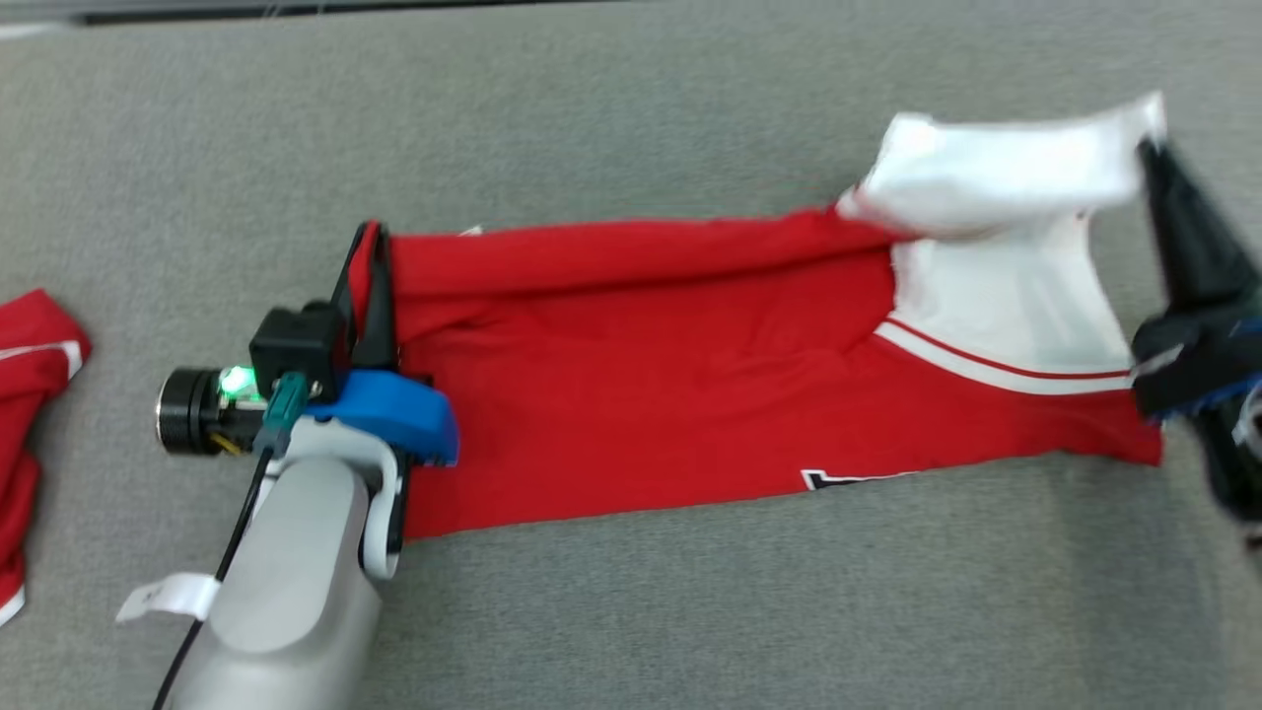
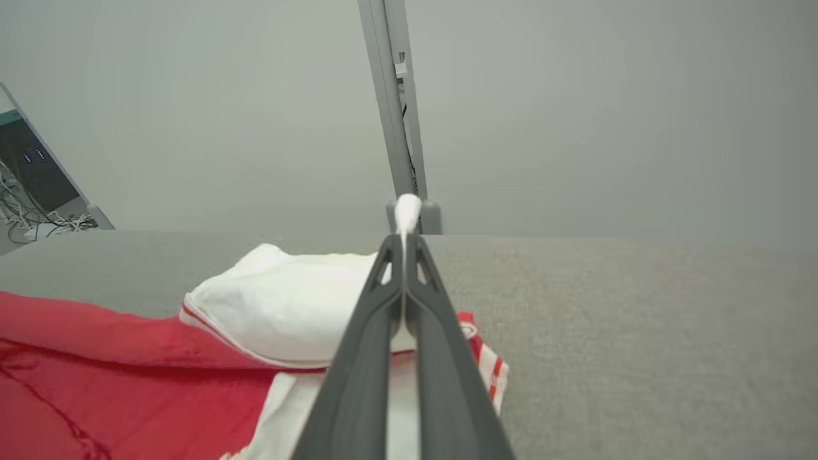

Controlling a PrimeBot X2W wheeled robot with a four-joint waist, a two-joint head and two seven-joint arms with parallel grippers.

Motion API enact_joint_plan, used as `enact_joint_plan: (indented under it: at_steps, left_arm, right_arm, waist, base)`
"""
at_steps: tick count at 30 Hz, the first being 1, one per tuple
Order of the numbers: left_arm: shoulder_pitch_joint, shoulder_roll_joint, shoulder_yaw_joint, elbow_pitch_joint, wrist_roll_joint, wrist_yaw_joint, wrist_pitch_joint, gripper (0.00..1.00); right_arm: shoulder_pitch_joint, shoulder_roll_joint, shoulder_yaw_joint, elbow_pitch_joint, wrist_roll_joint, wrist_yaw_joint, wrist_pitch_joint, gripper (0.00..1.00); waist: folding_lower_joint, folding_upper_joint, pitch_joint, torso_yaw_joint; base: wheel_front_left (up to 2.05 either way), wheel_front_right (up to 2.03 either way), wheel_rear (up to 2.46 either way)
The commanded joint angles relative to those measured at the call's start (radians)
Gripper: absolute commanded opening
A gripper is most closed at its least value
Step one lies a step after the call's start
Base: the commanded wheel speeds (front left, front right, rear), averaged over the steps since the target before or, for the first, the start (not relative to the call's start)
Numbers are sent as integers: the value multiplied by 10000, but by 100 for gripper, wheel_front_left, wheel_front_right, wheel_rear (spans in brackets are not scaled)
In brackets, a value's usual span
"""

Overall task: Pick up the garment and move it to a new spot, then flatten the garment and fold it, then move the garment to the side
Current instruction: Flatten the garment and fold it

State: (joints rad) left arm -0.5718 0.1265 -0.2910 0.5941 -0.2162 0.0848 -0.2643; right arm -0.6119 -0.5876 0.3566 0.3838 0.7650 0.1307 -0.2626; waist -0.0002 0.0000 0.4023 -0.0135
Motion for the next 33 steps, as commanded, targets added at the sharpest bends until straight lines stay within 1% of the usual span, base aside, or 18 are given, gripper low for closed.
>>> enact_joint_plan:
  at_steps: [1,4,7,9,10,11,12,13,17,21,24,27,30,33]
  left_arm:
    - [342,24,131,54,65,-131,1,0]
    - [883,71,381,132,256,-215,0,0]
    - [1454,-15,606,121,368,-260,0,0]
    - [1743,-79,736,94,386,-232,0,0]
    - [1888,-112,816,82,388,-191,0,0]
    - [2003,-115,922,42,380,-158,0,11]
    - [2128,-139,1008,42,410,-161,1,45]
    - [2242,-171,1098,32,418,-143,1,99]
    - [2612,-321,1454,-365,537,44,0,100]
    - [3036,-511,1797,-1403,803,294,-2,100]
    - [3567,-646,1876,-2157,967,419,1,100]
    - [4047,-727,1749,-2390,872,409,1,100]
    - [4447,-759,1533,-2323,640,318,1,100]
    - [4761,-757,1267,-2280,381,320,1,100]
  right_arm:
    - [678,194,-110,-148,-175,1,-27,0]
    - [1726,705,-394,-80,-202,1,-29,0]
    - [2260,1080,-608,217,-390,1,-29,0]
    - [2372,1219,-687,406,-587,1,-28,0]
    - [2404,1278,-762,497,-712,1,-29,20]
    - [2427,1364,-928,608,-846,1,-29,48]
    - [2446,1463,-1062,708,-972,1,-28,100]
    - [2475,1557,-1202,805,-1151,1,-29,100]
    - [2498,1992,-1982,723,-2152,1,-28,100]
    - [2696,2586,-2760,215,-3368,1,-28,100]
    - [3015,3104,-3056,-42,-4111,1,-28,100]
    - [3352,3515,-3103,15,-4482,1,-28,100]
    - [3696,3823,-2910,217,-4671,1,-28,100]
    - [3949,3984,-2694,439,-4847,1,-28,100]
  waist:
    - [2,0,-370,-399]
    - [2,0,-582,-595]
    - [2,0,-770,-661]
    - [2,0,-872,-656]
    - [2,0,-917,-652]
    - [2,0,-961,-642]
    - [2,0,-1002,-632]
    - [2,0,-1050,-620]
    - [2,0,-1242,-591]
    - [2,0,-1476,-626]
    - [2,0,-1740,-677]
    - [2,0,-2069,-721]
    - [2,0,-2429,-773]
    - [2,0,-2753,-793]
  base:
    - [0,0,0]
    - [0,0,0]
    - [0,0,0]
    - [0,0,0]
    - [0,0,0]
    - [0,0,0]
    - [0,0,0]
    - [0,0,0]
    - [0,0,0]
    - [0,0,0]
    - [0,0,0]
    - [0,0,0]
    - [0,0,0]
    - [0,0,0]
